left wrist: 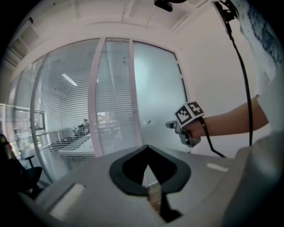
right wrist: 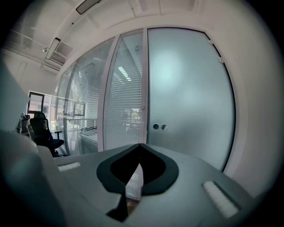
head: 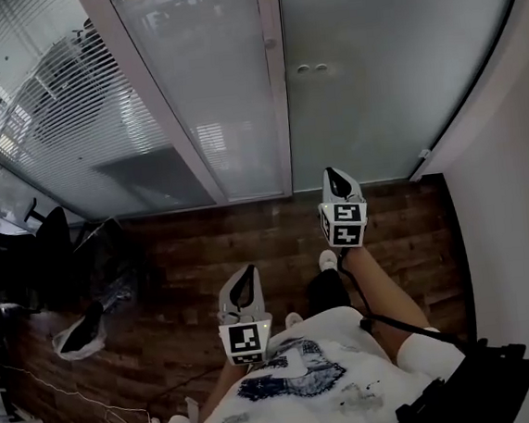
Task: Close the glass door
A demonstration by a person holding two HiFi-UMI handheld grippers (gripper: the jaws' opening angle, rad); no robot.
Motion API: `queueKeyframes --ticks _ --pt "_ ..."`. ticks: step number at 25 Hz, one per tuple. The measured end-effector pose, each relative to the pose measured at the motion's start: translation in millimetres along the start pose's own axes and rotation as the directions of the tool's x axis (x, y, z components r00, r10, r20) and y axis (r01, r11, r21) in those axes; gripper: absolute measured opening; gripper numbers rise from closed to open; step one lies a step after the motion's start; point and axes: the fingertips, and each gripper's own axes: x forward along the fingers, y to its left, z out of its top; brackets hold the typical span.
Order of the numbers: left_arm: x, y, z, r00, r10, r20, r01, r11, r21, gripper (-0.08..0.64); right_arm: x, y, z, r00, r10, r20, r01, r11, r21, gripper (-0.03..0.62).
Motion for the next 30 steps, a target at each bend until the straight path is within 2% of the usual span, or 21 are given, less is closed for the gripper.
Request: queueKeyframes --ticks 11,15,19,30 --pt "-2 -39 9 0.996 -0.091 0.009 0.091 0.996 -0.014 0.002 -81 -13 19 0.999 0.022 0.049 -0.023 1.0 0.019 0.008" --pt "0 -58 16 0.994 -0.105 0.008 0.105 0.994 -0.007 0.002 -129 -17 27 0.993 0.09 0.072 -0.087 0.996 -0.033 0.008" --pt "6 -81 28 0.995 -0.103 0.013 0.103 0.994 0.021 0.002 -178 -24 21 0.984 0.169 0.053 -0.165 0.983 -0.084 0.006" --pt "-20 -194 36 0.992 -0.13 -0.004 0.13 0.989 0.068 0.002 -287 -79 -39 0.974 0.227 0.004 -0.227 0.973 0.049 0.008"
